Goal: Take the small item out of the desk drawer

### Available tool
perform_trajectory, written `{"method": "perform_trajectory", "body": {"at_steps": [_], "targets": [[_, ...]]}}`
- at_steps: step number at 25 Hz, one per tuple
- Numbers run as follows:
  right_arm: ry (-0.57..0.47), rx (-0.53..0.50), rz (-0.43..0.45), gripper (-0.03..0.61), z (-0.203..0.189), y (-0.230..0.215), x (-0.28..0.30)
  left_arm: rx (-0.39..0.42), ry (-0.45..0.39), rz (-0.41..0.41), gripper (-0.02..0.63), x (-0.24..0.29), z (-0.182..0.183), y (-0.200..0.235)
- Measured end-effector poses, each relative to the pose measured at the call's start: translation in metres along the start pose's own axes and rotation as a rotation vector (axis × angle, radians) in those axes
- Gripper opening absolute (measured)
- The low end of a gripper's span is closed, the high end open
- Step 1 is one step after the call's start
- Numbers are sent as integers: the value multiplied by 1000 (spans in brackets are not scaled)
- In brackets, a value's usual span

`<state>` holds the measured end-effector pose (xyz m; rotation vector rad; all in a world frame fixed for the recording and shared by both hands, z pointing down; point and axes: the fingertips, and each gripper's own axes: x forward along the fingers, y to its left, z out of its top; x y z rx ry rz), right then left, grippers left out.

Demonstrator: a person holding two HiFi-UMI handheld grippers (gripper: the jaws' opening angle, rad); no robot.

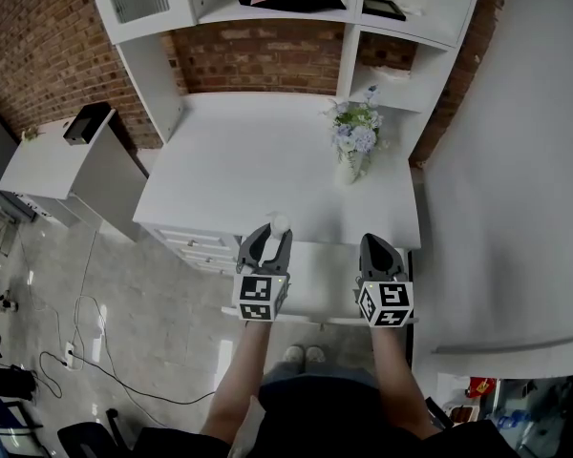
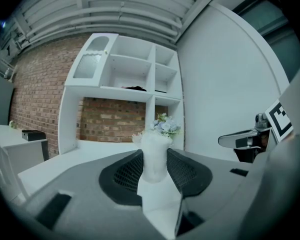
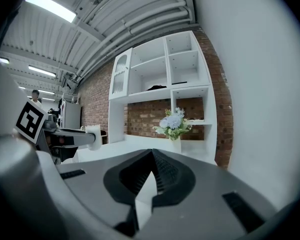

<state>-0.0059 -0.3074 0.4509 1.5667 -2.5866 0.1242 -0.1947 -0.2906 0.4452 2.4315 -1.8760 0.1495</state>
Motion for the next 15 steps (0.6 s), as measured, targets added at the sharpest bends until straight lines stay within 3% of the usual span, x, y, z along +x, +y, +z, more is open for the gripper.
{"method": "perform_trajectory", "body": {"at_steps": [15], "targets": [[4, 2, 5, -4, -5, -3, 6, -2, 15, 11, 147, 5, -5, 4]]}}
